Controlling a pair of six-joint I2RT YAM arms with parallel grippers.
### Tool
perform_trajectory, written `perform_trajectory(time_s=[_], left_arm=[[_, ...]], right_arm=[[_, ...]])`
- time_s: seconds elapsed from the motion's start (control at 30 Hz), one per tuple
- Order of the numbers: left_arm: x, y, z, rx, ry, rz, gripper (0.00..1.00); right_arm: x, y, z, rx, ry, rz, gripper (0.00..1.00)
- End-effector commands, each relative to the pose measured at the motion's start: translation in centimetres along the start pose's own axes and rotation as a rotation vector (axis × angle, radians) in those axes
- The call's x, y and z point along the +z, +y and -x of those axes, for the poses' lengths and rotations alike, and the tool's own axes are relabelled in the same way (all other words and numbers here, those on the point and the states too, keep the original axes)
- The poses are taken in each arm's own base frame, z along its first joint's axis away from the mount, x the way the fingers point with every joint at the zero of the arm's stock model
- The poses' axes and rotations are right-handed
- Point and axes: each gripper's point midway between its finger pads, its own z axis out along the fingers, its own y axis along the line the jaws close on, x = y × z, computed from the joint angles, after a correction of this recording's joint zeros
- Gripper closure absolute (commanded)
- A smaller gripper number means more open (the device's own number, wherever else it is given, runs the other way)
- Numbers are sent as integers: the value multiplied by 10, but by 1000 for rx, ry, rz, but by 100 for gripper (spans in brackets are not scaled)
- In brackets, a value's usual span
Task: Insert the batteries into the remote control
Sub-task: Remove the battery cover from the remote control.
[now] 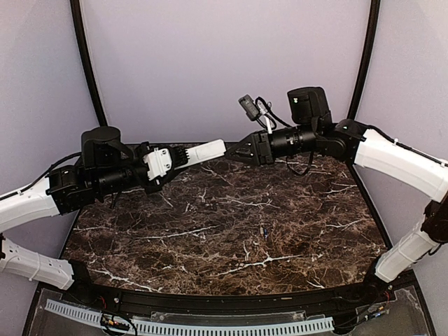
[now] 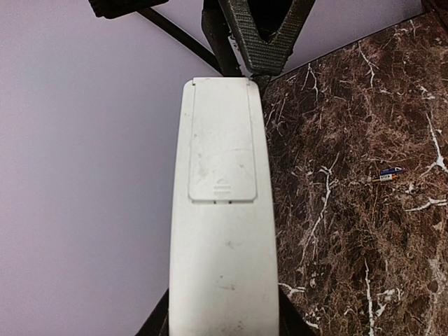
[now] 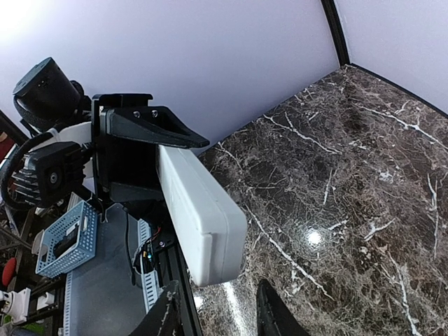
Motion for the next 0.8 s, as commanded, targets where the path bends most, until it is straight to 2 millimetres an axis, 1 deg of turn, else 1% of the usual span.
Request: perform_trajectory(time_s=[0.0, 0.13, 0.4, 0.63, 0.77], left_arm=[[0, 3, 2, -1, -10, 23, 100], [1, 3, 3, -5, -13, 22, 100], [2, -1, 1, -13, -10, 7, 100], [2, -1, 0, -14, -7, 15, 100], [2, -1, 0, -19, -12, 16, 100]], right_arm=[[-11, 16, 21, -41, -58, 33, 67], [-4, 13, 22, -36, -53, 34, 69], [6, 16, 29, -52, -54, 63, 76], [14, 11, 23, -37, -26, 62, 78], [18, 6, 19, -25, -14, 48, 76]])
